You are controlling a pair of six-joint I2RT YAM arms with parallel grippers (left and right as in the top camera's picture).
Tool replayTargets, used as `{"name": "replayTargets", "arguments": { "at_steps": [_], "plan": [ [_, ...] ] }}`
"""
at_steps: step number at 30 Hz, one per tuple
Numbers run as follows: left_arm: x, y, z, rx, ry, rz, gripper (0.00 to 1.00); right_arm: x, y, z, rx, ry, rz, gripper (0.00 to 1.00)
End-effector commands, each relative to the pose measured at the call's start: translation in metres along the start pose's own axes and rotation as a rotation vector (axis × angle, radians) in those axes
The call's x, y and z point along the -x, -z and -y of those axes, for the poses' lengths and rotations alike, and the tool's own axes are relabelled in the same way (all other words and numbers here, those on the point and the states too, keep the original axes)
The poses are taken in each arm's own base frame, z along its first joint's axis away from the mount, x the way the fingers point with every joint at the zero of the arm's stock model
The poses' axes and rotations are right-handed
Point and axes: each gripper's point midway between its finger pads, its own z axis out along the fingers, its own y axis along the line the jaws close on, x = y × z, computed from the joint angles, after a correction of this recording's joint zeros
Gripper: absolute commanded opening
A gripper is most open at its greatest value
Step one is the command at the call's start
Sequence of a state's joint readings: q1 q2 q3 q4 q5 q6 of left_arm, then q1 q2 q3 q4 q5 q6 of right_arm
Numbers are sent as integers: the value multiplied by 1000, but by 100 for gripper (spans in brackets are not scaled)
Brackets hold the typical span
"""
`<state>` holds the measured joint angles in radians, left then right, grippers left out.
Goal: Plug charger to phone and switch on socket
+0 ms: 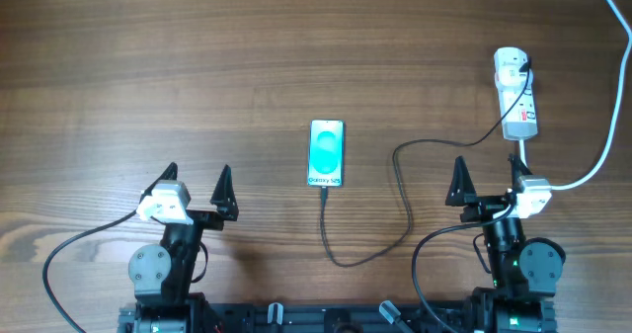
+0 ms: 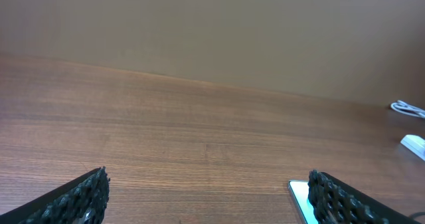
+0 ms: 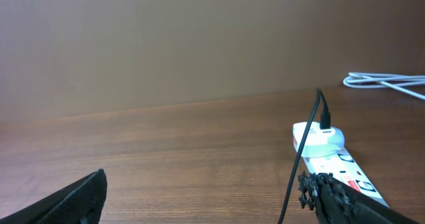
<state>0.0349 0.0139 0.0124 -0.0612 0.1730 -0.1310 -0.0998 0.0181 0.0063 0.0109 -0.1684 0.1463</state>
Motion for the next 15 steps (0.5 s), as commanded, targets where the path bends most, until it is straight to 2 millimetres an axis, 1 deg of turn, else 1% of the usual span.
{"name": "replayTargets", "arguments": {
  "at_steps": [1, 15],
  "plan": [
    [-1, 0, -3, 15, -26, 5, 100, 3, 1, -3, 17, -10, 13, 100],
    [-1, 0, -3, 15, -26, 5, 100, 3, 1, -3, 17, -10, 13, 100]
  ]
}}
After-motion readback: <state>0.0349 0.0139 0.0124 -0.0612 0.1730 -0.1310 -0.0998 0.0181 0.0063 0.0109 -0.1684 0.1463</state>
